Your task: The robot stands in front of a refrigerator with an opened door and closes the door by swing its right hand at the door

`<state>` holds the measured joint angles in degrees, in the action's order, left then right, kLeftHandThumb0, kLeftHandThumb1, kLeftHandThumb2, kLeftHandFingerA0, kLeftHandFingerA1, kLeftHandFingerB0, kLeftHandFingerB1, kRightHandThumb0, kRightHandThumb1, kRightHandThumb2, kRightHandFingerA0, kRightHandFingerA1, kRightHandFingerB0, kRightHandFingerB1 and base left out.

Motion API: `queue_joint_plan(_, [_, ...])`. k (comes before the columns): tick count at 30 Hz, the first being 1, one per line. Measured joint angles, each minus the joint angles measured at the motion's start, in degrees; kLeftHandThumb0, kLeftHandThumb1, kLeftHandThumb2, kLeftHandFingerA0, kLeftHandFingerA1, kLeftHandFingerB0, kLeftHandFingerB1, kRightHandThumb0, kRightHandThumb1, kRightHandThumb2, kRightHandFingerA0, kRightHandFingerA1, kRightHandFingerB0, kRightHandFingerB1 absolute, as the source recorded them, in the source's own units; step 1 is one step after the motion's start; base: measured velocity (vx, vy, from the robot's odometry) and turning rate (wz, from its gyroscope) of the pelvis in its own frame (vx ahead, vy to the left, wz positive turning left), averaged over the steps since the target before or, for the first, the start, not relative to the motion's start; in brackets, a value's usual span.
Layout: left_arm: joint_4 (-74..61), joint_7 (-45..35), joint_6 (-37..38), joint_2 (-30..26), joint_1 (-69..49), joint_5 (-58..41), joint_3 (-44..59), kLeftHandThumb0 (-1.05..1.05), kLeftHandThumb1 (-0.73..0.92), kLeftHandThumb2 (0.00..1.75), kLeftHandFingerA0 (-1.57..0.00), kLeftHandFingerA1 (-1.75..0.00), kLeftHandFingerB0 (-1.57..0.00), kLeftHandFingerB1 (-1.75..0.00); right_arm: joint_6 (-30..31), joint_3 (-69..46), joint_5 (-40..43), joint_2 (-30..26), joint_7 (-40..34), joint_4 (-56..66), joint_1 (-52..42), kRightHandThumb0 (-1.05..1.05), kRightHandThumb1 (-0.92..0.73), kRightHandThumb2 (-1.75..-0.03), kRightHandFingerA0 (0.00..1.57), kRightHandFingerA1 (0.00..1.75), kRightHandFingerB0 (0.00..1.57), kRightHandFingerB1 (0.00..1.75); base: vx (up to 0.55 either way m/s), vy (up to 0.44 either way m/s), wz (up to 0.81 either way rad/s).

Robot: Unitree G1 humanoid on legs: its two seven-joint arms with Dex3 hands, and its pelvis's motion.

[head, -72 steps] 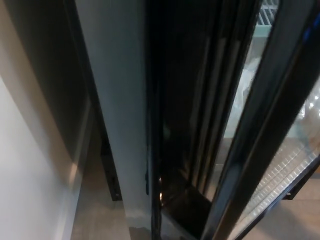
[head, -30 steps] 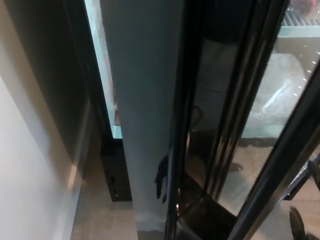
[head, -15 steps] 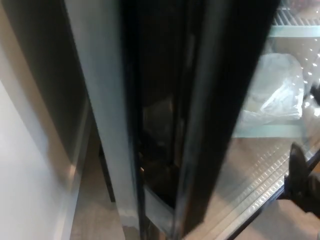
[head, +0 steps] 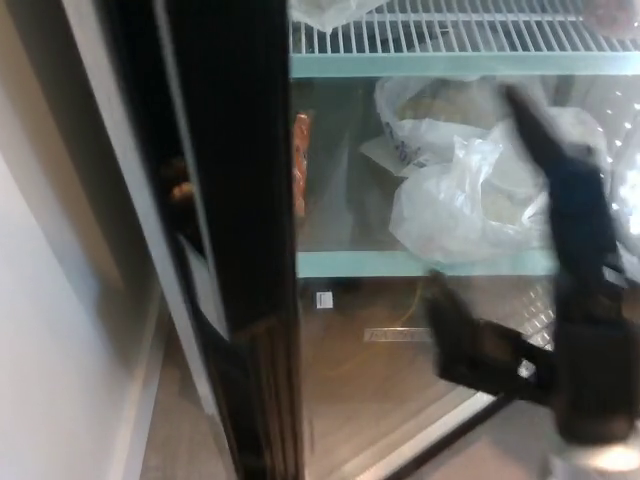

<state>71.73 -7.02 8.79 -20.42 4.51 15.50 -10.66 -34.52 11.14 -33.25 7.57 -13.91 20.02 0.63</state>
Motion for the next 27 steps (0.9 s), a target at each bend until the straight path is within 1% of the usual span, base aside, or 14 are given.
queue_joint_plan(2, [-0.01,0.0,0.01,0.01,-0.06,0.0,-0.01,-0.5,0.78,0.63,-0.27,-0.46,-0.26,-0.38,0.31,0.36,-0.8,-0.47,-0.04,-1.92,2.14,-0.34,-0.53,-1.07,0.0,0.47,0.0,0.46,0.0,0.0,0.0])
queue_joint_plan(3, [-0.04,0.0,0.07,0.01,-0.1,0.0,-0.02,-0.5,0.78,0.63,-0.27,-0.46,-0.26,-0.38,1.07,1.2,-2.42,-1.33,-0.04,-5.41,5.73,-0.34,-0.53,-1.07,0.0,0.47,0.0,0.46,0.0,0.0,0.0])
queue_joint_plan(8, [-0.03,0.03,0.22,0.04,-0.26,0.02,-0.22,-0.5,0.78,0.63,-0.28,-0.48,-0.26,-0.38,3.69,2.71,-4.7,-2.02,0.31,-16.45,16.0,-0.34,-0.52,-1.06,0.0,0.47,0.0,0.45,0.0,0.0,0.0])
queue_joint_plan(12, [-0.03,0.03,0.23,0.04,-0.38,0.03,-0.37,-0.48,0.78,0.63,-0.26,-0.45,-0.26,-0.38,6.0,4.83,-6.47,-2.76,1.28,-24.94,22.03,-0.35,-0.54,-1.09,0.0,0.48,0.0,0.46,0.0,0.0,0.0])
queue_joint_plan(17, [0.04,0.02,0.25,0.02,-0.5,0.03,-0.43,-0.5,0.77,0.63,-0.27,-0.47,-0.27,-0.38,9.45,8.11,-8.84,-4.23,2.97,-35.65,28.15,-0.35,-0.54,-1.09,0.0,0.48,0.0,0.46,0.0,0.0,0.0])
queue_joint_plan(18, [0.14,0.02,0.26,0.0,-0.54,0.04,-0.46,-0.5,0.77,0.63,-0.27,-0.47,-0.27,-0.38,11.05,9.63,-9.88,-5.25,3.88,-39.44,29.93,-0.35,-0.54,-1.09,0.0,0.48,0.0,0.46,0.0,0.0,0.0])
queue_joint_plan(22, [0.68,0.0,0.58,-0.22,-1.6,0.09,-0.63,-0.49,0.78,0.63,-0.27,-0.45,-0.26,-0.37,14.67,12.5,-11.7,-8.15,6.32,-43.99,30.96,-0.34,-0.54,-1.09,0.0,0.48,0.0,0.46,0.0,0.0,0.0])
queue_joint_plan(23, [0.82,0.0,0.67,-0.27,-1.87,0.11,-0.7,-0.49,0.78,0.63,-0.29,-0.44,-0.29,-0.38,15.67,13.02,-11.98,-8.84,6.96,-44.5,31.02,-0.34,-0.54,-1.09,0.0,0.48,0.0,0.46,0.0,0.0,0.0])
queue_joint_plan(27, [1.08,0.02,1.07,-0.38,-2.09,0.26,-1.04,-0.49,0.78,0.63,-0.29,-0.44,-0.29,-0.38,17.78,13.81,-12.27,-10.37,8.47,-43.95,30.98,-0.34,-0.54,-1.09,0.0,0.48,0.0,0.46,0.0,0.0,0.0])
